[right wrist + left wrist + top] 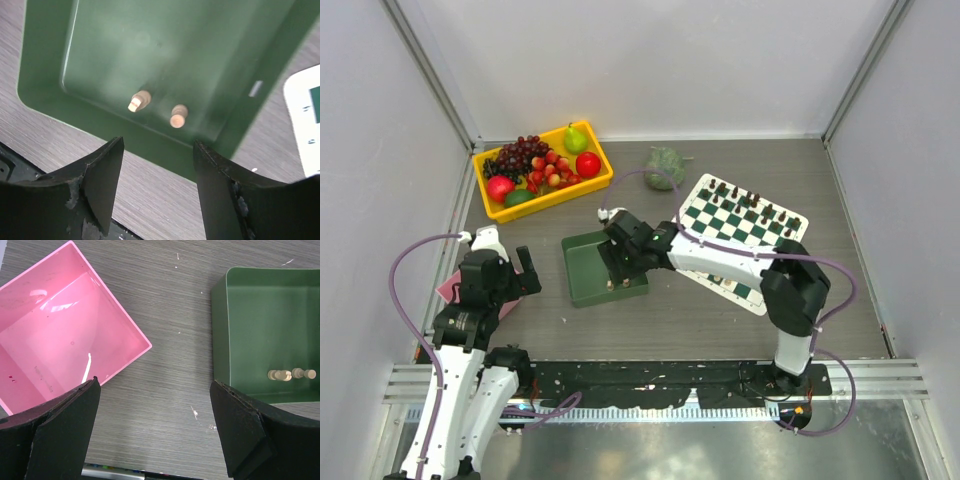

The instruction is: Set up the chess pieces on the board

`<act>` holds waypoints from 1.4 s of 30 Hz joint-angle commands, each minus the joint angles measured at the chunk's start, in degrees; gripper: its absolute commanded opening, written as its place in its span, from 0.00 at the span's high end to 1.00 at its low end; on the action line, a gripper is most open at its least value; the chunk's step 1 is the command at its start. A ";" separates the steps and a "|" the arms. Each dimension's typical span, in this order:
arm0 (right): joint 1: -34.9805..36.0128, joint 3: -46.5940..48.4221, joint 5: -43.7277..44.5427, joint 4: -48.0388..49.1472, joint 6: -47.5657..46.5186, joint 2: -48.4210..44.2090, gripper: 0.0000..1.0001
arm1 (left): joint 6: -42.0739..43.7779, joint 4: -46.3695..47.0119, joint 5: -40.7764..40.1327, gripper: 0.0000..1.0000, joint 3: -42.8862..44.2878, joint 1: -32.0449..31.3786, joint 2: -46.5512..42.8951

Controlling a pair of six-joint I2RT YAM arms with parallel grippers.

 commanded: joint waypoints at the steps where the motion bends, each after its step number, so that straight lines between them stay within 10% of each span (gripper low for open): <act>1: 1.91 5.37 -2.64 -1.98 -1.38 2.81 0.36 | 0.33 1.34 -0.39 0.01 0.91 0.00 0.11; 21: 2.61 11.35 -3.35 -3.47 -2.35 12.93 0.38 | 0.33 1.25 -0.48 0.01 0.91 0.00 0.03; 42: 2.70 11.88 -2.12 -2.95 -2.62 12.58 0.73 | 0.33 1.34 -0.57 0.01 0.91 0.00 -0.06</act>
